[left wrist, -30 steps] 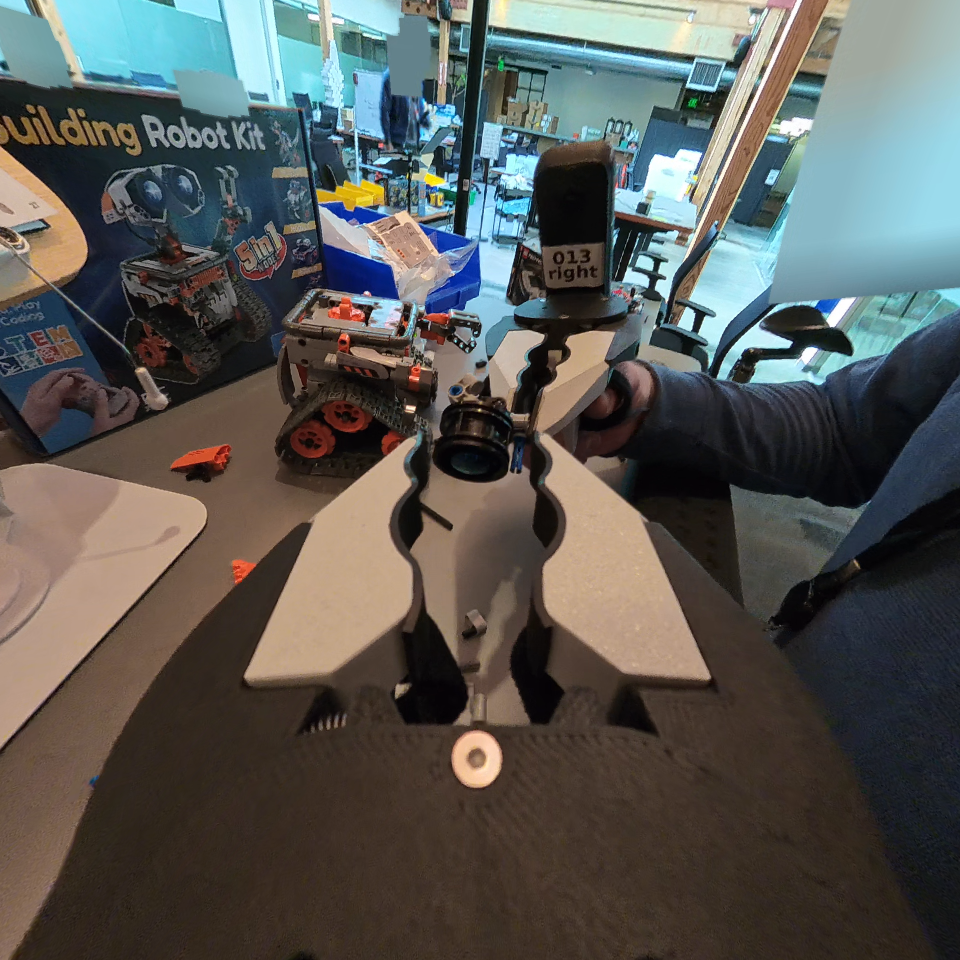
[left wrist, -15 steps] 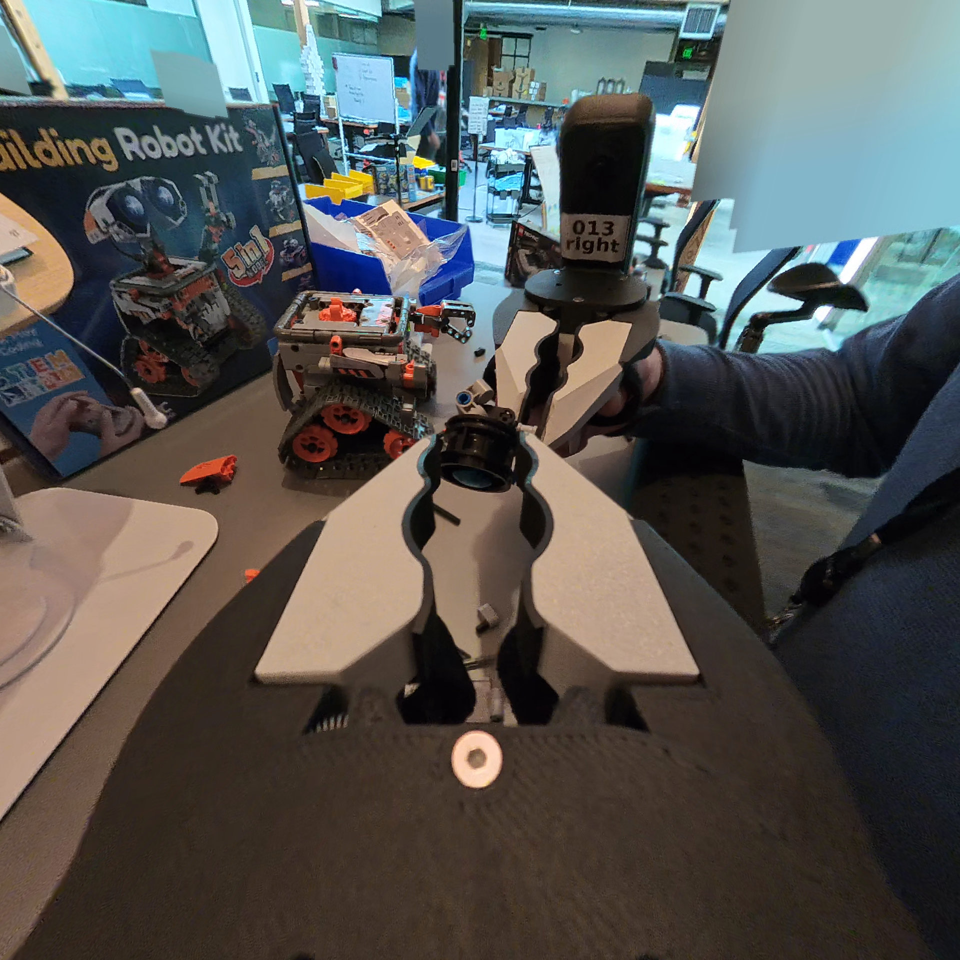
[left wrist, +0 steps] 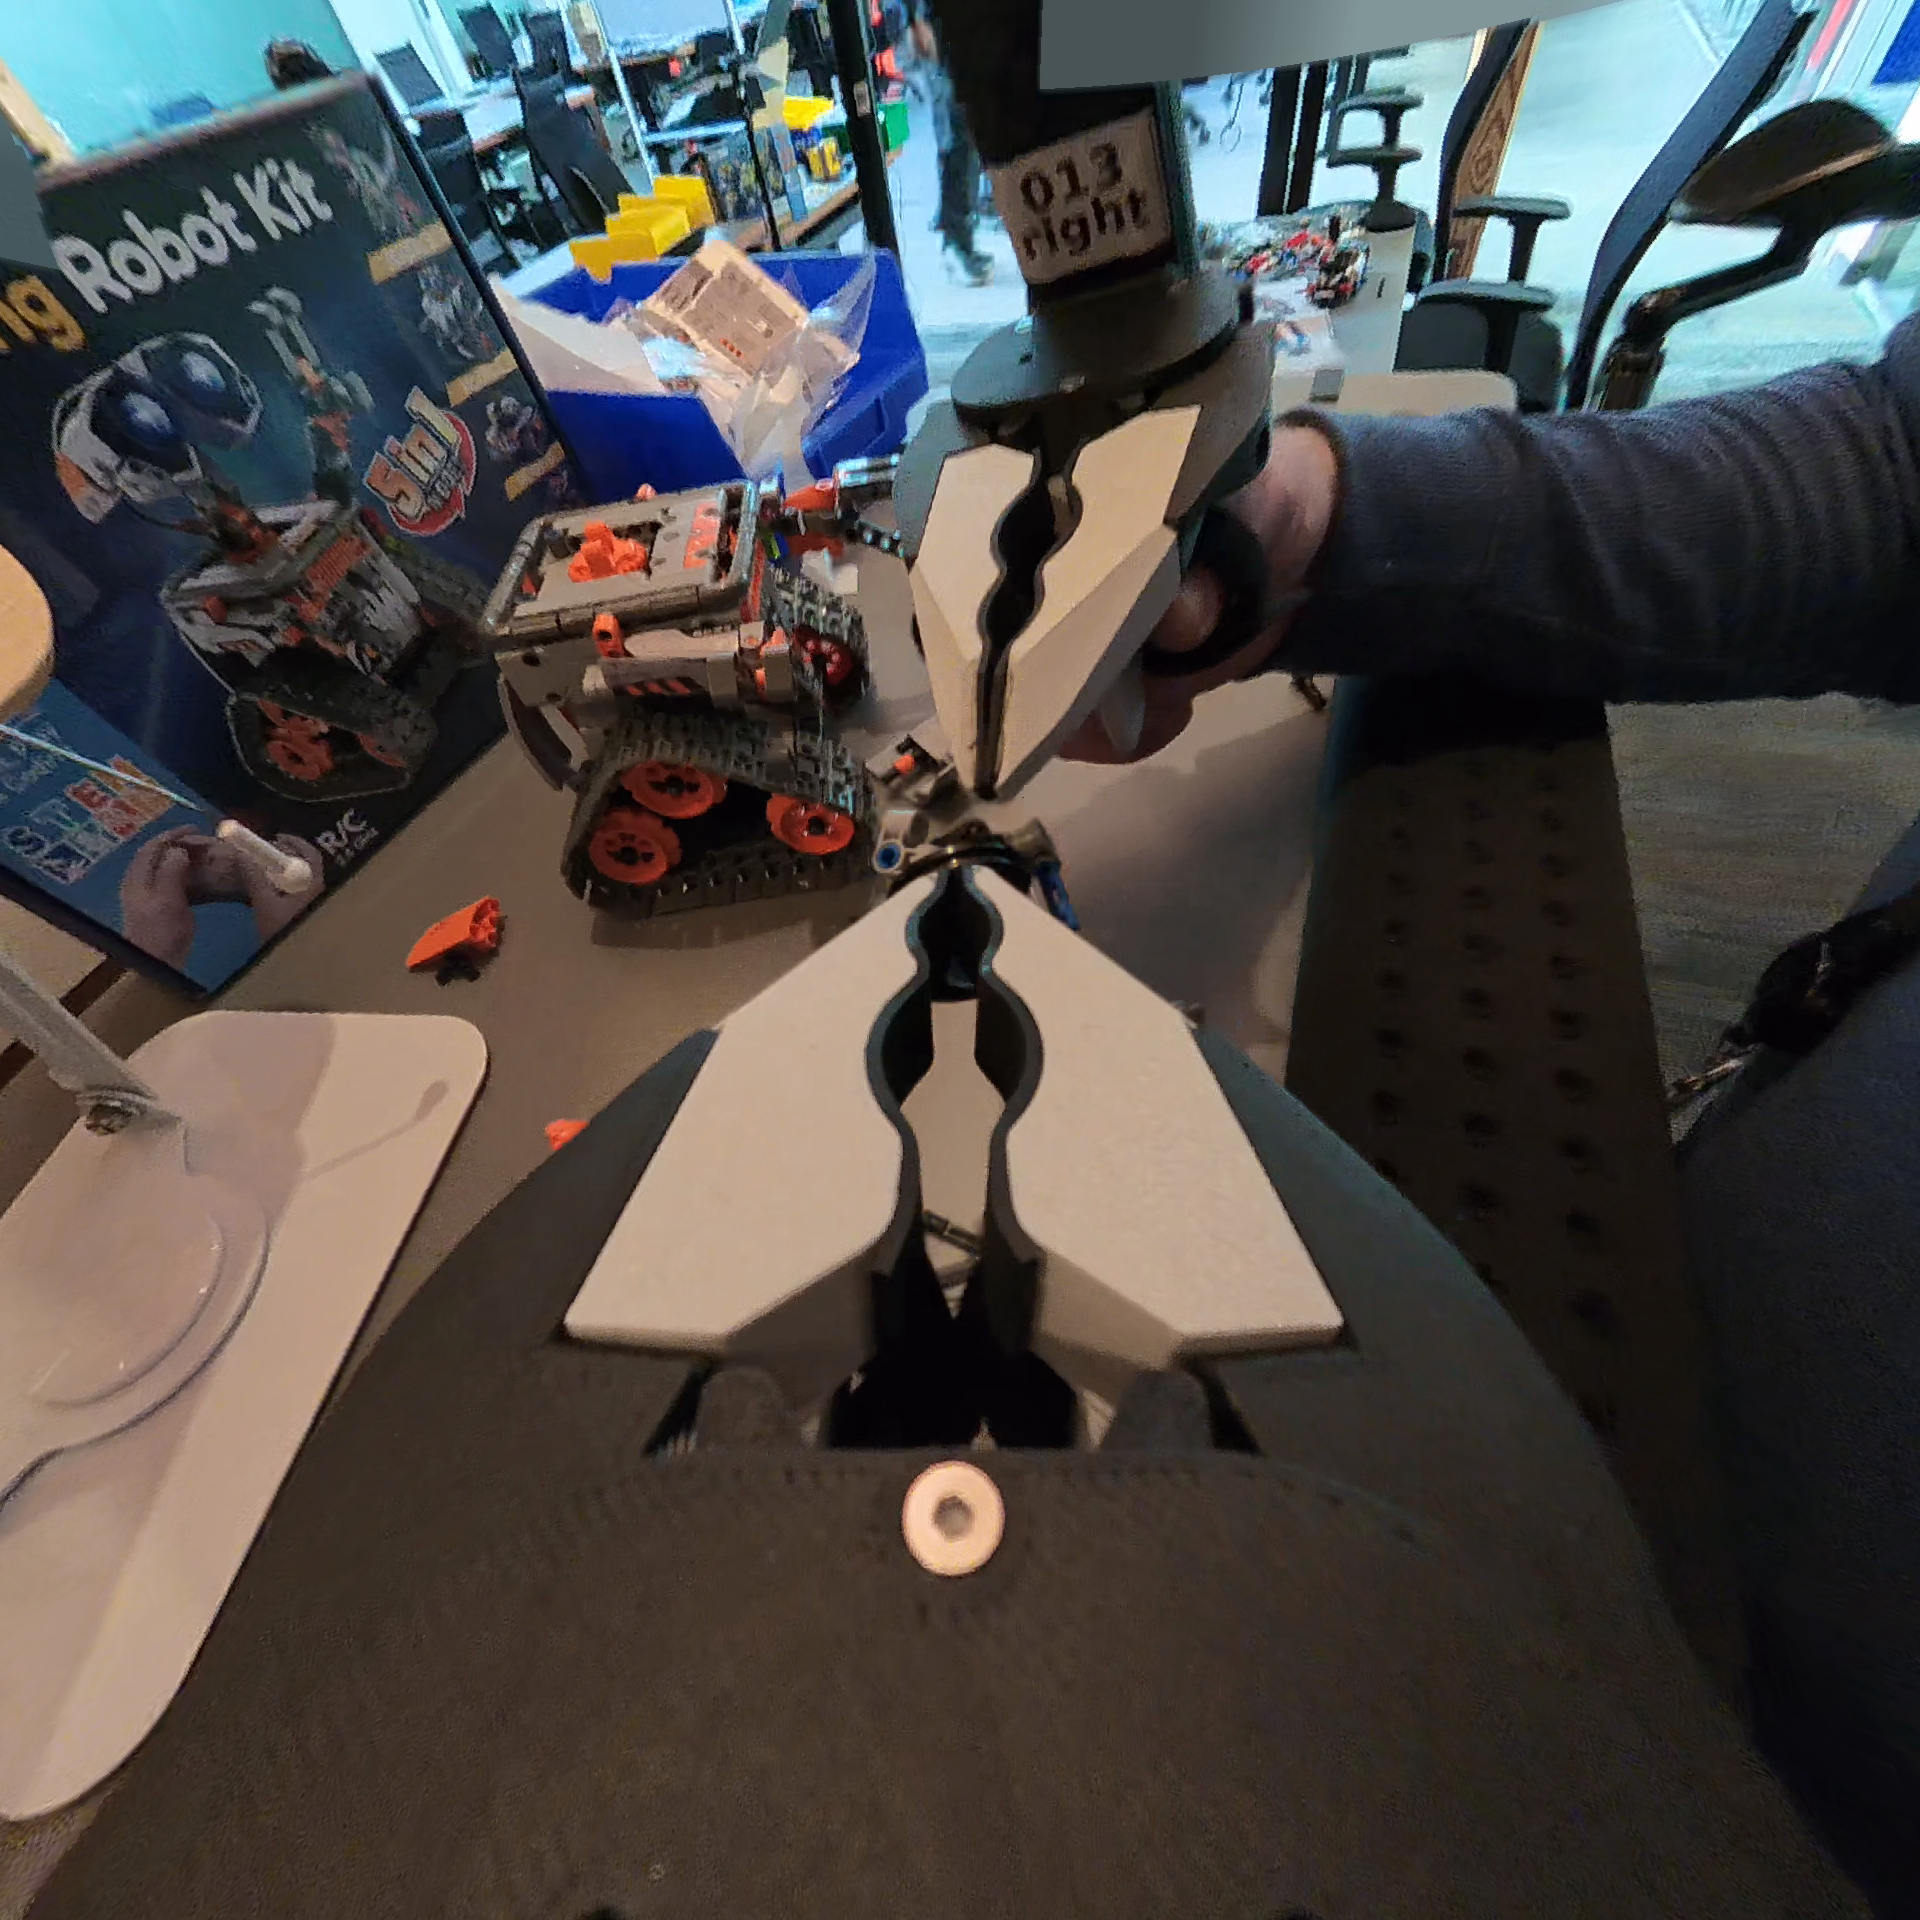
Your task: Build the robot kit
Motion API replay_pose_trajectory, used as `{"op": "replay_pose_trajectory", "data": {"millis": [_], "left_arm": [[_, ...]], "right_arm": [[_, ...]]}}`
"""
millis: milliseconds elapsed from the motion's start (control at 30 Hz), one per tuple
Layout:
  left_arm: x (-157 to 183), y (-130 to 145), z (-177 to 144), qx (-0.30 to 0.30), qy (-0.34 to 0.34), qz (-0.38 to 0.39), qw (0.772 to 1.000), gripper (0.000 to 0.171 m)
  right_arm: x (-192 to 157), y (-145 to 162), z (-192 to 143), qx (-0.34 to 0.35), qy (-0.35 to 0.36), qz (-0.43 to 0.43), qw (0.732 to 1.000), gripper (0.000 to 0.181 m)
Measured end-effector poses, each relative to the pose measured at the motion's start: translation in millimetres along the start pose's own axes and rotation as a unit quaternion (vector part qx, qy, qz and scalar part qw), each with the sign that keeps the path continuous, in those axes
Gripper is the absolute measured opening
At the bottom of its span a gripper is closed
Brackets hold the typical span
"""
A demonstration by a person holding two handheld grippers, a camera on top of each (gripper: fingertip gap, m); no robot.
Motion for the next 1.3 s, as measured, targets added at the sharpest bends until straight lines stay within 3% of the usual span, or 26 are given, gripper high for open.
{"op": "replay_pose_trajectory", "data": {"millis": [100,233,500,600,667,800,1000,1100,1300], "left_arm": [[2,10,3,-0.009,0.006,-0.001,1.000,0.000],[5,8,1,-0.019,-0.011,0.036,0.999,0.000],[18,-4,2,0.000,0.013,0.068,0.998,0.000],[19,-4,3,0.002,0.018,0.064,0.998,0.000],[19,-1,2,-0.002,0.023,0.044,0.999,0.000],[17,23,-2,-0.046,0.021,0.003,0.999,0.008],[39,60,-22,-0.125,0.056,-0.070,0.988,0.035],[45,82,-17,-0.183,0.040,-0.064,0.980,0.038],[50,99,5,-0.227,0.029,-0.025,0.973,0.039]], "right_arm": [[6,6,-1,-0.012,0.018,0.002,1.000,0.000],[16,10,-4,-0.023,0.042,0.017,0.999,0.024],[7,23,8,-0.052,-0.014,0.024,0.998,0.002],[6,19,6,-0.037,-0.010,0.022,0.999,0.000],[9,25,6,-0.062,0.008,0.005,0.998,0.000],[13,39,5,-0.110,0.029,-0.007,0.993,0.000],[-12,64,18,-0.200,-0.002,-0.063,0.978,0.009],[-13,77,29,-0.236,-0.009,-0.070,0.969,0.015],[-13,90,38,-0.264,-0.017,-0.073,0.962,0.017]]}}
Point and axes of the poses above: each gripper's, where its closed fingertips meet, z out along the fingers, y out of its underside, x = y × z across the jaws, the point moved 3 cm from there along -z, back along the fingers, and after that the axes turned 3 degrees about -x, right-handed, at the moved point
